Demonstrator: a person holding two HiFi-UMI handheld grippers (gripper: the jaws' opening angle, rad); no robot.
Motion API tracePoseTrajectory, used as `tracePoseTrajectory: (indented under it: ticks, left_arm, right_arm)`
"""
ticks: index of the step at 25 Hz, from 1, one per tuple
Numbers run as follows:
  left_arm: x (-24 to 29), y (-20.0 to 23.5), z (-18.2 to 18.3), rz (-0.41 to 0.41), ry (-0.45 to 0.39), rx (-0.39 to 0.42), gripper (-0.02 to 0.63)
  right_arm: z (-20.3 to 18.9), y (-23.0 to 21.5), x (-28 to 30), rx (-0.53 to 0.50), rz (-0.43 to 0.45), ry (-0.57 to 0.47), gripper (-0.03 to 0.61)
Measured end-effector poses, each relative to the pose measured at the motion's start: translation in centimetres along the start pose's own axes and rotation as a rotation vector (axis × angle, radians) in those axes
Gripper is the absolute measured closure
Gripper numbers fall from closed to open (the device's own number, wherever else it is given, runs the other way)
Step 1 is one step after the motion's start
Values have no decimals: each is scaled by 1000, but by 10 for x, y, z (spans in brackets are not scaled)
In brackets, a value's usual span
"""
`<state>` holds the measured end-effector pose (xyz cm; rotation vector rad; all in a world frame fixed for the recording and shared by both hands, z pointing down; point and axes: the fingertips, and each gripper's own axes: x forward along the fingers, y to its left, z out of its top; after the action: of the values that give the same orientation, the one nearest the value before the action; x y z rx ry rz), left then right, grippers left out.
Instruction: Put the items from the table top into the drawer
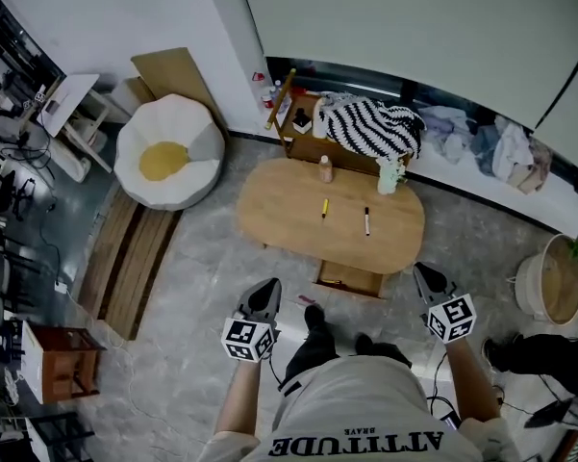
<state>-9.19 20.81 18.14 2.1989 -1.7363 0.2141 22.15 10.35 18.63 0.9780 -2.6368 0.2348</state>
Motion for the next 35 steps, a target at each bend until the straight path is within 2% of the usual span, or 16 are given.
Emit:
tracePoseTrajectory:
  ticks: [8, 24, 35]
  left_arm:
    - [41, 47, 14, -90, 32, 25, 593]
    - [104, 123, 10, -239, 102, 53, 592]
    - [135, 126, -8, -297, 138, 32, 593]
  right_arm:
    - [4, 9, 45, 39, -62, 37, 557]
    - [6, 32, 124, 39, -135, 123, 557]
    - [-15, 34, 147, 56, -137, 201, 557]
